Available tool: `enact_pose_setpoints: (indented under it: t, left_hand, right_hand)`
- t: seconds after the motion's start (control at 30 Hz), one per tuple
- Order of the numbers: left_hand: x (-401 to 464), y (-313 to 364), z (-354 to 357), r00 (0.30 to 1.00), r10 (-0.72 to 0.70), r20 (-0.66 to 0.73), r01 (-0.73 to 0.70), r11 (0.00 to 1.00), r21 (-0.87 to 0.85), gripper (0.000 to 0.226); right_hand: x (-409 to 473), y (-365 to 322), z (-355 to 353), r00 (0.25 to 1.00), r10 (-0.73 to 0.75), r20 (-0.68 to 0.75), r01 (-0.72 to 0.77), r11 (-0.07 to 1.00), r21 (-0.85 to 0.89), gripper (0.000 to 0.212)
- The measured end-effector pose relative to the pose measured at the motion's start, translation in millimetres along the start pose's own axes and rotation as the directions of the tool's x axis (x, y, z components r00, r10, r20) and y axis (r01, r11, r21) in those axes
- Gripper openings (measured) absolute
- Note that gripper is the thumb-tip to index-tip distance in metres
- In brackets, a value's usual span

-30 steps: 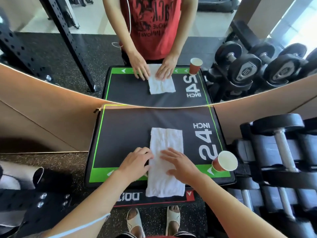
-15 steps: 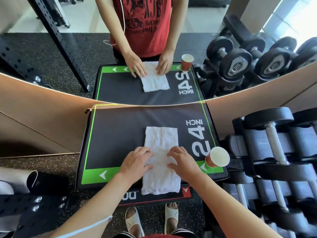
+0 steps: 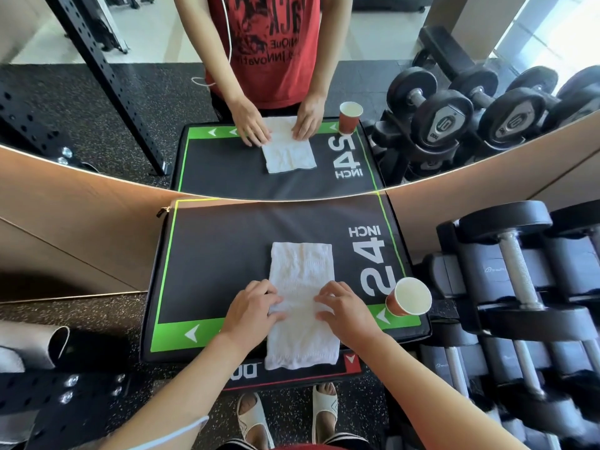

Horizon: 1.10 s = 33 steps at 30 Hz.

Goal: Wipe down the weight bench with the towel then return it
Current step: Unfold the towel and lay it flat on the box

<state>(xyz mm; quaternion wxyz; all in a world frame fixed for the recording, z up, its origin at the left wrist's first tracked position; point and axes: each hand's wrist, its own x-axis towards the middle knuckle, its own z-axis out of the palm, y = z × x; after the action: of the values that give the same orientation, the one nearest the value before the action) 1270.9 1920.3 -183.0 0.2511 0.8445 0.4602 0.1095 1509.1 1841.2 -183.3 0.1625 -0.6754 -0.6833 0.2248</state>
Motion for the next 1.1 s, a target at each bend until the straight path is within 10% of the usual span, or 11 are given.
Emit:
enact_pose_setpoints:
  t: [0.8,1.1]
  left_hand:
    - [17.7,0.7,-34.0,0.967,0.153,-0.202,-0.136,0.986,0.097,0.013]
    - [63.8,25.7,-135.8,0.774,0.337,-0.536,-0.269,0.941,0.204,0.005]
  right_hand:
    - [25.1,-20.4,-22.2,0.97,-0.111,-0.218,0.096,0.992,-0.076,0.022]
    - [81.0,-72.5,-109.7,0.842,-0.233,-0.486,0.212,0.972,-0.099,0.013]
